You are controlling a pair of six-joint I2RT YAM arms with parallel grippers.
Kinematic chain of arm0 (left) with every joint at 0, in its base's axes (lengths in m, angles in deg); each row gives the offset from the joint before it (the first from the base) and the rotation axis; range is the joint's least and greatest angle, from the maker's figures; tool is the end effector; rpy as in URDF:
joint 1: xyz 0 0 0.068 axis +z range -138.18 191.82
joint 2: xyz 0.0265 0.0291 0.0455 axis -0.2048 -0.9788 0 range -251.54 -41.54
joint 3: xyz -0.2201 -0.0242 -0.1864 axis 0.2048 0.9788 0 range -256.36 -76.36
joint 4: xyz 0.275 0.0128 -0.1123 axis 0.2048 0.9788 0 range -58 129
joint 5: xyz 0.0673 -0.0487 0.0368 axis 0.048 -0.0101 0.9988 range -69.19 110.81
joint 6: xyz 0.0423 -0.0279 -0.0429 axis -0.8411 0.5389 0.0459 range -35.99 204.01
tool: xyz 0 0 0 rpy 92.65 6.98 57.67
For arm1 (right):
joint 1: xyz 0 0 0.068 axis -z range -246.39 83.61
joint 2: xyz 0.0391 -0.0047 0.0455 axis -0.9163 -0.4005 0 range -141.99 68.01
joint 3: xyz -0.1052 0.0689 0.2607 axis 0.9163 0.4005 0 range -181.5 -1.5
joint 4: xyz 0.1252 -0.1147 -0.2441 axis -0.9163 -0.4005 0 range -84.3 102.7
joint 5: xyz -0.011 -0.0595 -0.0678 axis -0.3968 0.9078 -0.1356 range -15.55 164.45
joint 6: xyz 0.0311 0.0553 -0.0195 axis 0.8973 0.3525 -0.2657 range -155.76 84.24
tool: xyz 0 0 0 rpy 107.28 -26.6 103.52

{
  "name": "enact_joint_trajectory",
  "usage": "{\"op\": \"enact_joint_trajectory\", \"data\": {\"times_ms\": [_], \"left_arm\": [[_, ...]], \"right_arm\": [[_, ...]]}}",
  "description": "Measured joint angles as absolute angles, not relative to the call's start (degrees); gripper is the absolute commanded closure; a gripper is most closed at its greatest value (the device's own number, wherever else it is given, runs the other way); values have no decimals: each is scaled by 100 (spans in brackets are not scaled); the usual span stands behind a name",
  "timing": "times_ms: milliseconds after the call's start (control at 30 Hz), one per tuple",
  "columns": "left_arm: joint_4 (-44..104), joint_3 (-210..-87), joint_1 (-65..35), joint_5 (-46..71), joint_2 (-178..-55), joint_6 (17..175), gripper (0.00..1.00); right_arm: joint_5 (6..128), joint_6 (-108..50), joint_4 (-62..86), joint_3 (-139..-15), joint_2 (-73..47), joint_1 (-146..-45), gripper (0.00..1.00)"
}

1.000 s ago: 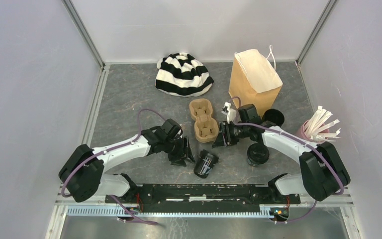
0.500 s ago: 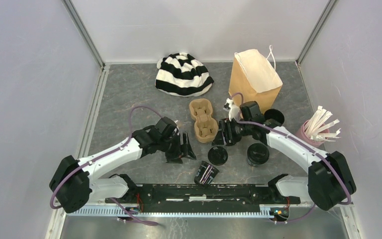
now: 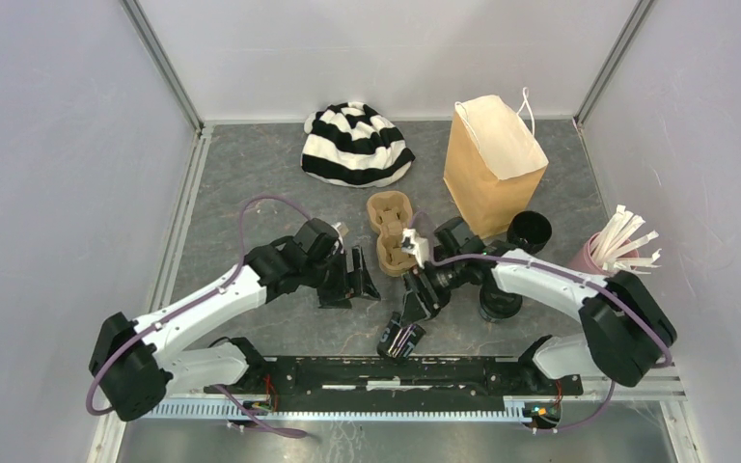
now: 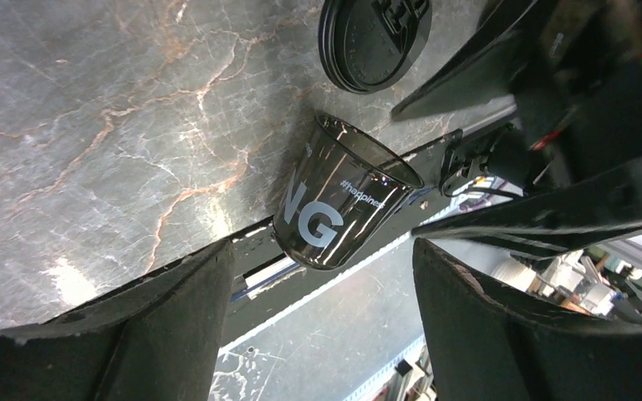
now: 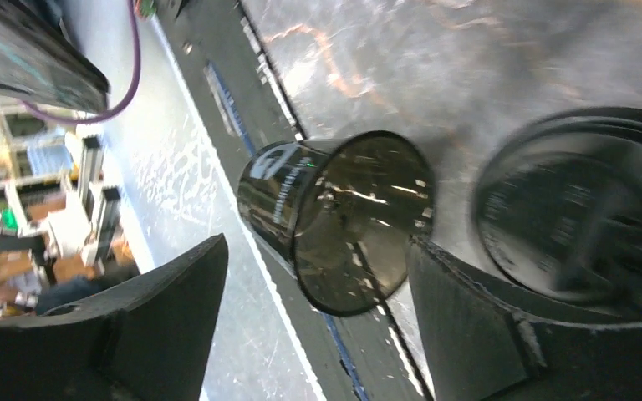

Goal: Pack the takeout coffee

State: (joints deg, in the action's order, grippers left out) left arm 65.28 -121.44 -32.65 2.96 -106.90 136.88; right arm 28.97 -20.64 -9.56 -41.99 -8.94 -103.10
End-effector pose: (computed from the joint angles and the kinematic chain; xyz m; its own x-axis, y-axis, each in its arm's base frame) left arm 0.1762 -0.1954 0.2275 -0.9817 -0.0998 -0.1621 0.0233 0.7823 -0.6224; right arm 0.1999 0.1958 0.1727 -0.8481 -0.4043 -0.3423 -0.5125 0.4623 0.7237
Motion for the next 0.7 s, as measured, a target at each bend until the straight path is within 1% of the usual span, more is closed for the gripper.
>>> {"op": "enact_joint_trajectory", "data": {"times_ms": [67, 100, 133, 200, 267, 367, 467, 600, 700], "left_arm": [[6703, -12187, -3265, 430, -10522, 13688, 15], [6790, -12229, -3265, 471, -10441, 13688, 15], [6882, -12286, -3265, 541, -10365, 13688, 15], [7055, -12417, -3265, 657, -10229, 13688, 15], [7236, -12589, -3265, 801, -10128, 13685, 15], [7523, -12884, -3265, 1094, -9980, 13688, 15], [7761, -13177, -3265, 1555, -9680, 13692, 12], [7971, -13368, -3265, 2163, -9125, 13718, 12], [8135, -13477, -3265, 2572, -8784, 13797, 12]], "right_arm": [[2760, -2010, -786, -4177, -1097, -10644, 29], [2714, -1968, -694, -4160, -1145, -10771, 39], [2668, -1866, -530, -4114, -1171, -10933, 54], [2646, -1647, -340, -4059, -1171, -11154, 75], [2825, -1494, -309, -4085, -1160, -11206, 100], [3407, -1310, -618, -4481, -1143, -11261, 100], [4740, -1249, -965, -5340, -1143, -11569, 100], [6495, -1260, -1378, -6503, -1398, -12380, 100], [7741, -1299, -1787, -7320, -1954, -13108, 100]]}}
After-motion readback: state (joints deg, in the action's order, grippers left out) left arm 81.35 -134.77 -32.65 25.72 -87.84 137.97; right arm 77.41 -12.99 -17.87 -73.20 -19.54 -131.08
